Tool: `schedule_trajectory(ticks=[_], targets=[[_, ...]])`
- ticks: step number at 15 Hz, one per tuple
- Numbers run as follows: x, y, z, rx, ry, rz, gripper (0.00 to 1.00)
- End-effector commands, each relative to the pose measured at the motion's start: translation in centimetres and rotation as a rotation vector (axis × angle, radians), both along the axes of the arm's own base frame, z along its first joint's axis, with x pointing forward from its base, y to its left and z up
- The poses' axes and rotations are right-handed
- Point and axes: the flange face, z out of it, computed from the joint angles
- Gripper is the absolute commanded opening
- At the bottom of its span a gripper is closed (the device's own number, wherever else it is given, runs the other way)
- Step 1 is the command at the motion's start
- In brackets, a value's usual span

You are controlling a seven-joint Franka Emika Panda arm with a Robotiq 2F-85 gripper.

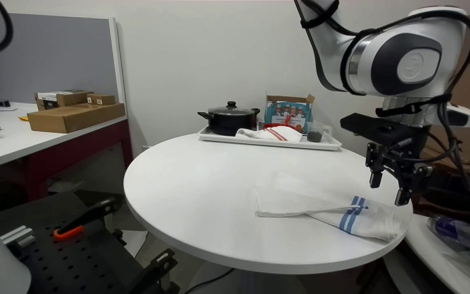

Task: Fold the cloth on the table

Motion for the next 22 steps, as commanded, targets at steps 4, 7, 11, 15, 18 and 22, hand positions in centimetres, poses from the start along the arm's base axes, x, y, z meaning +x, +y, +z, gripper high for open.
schedule_trajectory(ticks=[4, 7, 11, 15, 18, 22], targets=[[1.2, 0.5, 3.4, -0.07, -0.169, -0.045, 1.0], [0.4, 4.8, 5.3, 0.058, -0.168, 0.027, 1.0], [-2.6, 11.6, 6.0, 0.271, -0.135, 0.096, 1.0], [-7.5, 15.8, 5.2, 0.497, -0.075, 0.135, 1.0], [-11.7, 16.0, 3.1, 0.568, -0.033, 0.079, 1.0], [-16.3, 14.9, -0.1, 0.553, 0.012, 0.015, 1.0]])
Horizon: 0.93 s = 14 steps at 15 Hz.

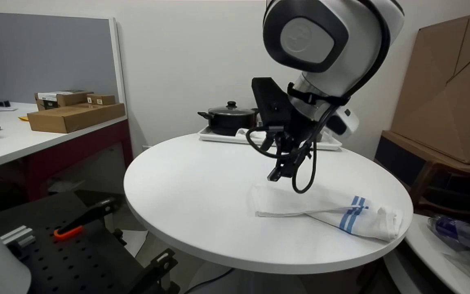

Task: Fold the cloth on the table

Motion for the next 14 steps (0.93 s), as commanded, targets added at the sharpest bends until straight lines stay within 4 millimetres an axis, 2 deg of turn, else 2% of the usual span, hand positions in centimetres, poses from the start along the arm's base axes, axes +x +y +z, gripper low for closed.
schedule_trajectory(ticks=[1, 4, 6, 14], targets=[[-3.9, -0.3, -1.8, -0.015, 0.027, -0.036, 1.0], [-5.5, -0.7, -3.3, -0.054, 0.048, -0.068, 1.0], [-5.7, -0.6, -3.7, -0.085, 0.047, -0.076, 1.0], [-4.1, 1.6, -5.0, -0.22, -0.012, -0.04, 1.0]])
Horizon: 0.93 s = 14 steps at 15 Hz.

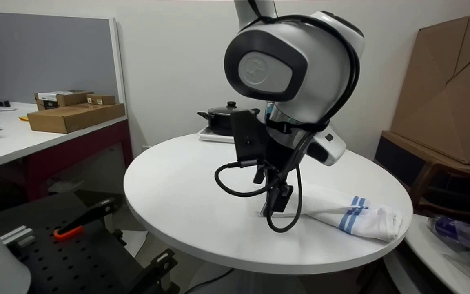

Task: Fold the cloth on the table

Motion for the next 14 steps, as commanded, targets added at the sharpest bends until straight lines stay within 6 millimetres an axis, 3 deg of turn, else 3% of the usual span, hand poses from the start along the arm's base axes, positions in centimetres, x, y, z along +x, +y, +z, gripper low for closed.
schedule_trajectory(ticks=[1, 6, 7, 8, 9, 14], targets=[[0.5, 1.2, -0.9, -0.048, -0.031, 0.015, 1.0], [0.9, 1.9, -2.7, -0.093, -0.034, 0.023, 0.98], [0.9, 2.0, -3.0, -0.1, -0.036, 0.025, 0.73], [0.9, 2.1, -3.1, -0.107, -0.037, 0.031, 0.73], [1.0, 2.2, -3.3, -0.112, -0.038, 0.033, 0.67], [1.1, 2.7, -3.5, -0.124, -0.043, 0.045, 0.28]])
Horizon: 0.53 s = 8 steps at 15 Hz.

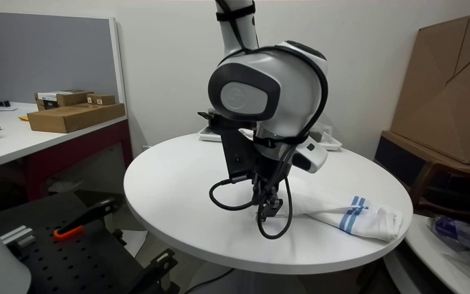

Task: Fold the cloth on the table

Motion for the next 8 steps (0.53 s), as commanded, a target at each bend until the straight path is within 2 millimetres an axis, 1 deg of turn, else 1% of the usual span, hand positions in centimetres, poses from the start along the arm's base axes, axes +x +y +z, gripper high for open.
schedule_trajectory(ticks=[1, 2, 4, 5, 6, 7, 8], targets=[[0.1, 0.2, -0.1, -0.015, -0.023, 0.017, 0.22], [0.1, 0.2, 0.0, -0.016, -0.025, 0.02, 0.13], [0.0, 0.4, 0.2, -0.013, -0.028, 0.03, 0.04], [0.0, 0.5, 0.3, -0.009, -0.029, 0.037, 0.04], [0.0, 0.8, 0.6, -0.001, -0.03, 0.047, 0.02], [-0.1, 1.2, 0.9, 0.007, -0.031, 0.058, 0.02], [-0.2, 1.6, 1.3, 0.019, -0.031, 0.074, 0.06]])
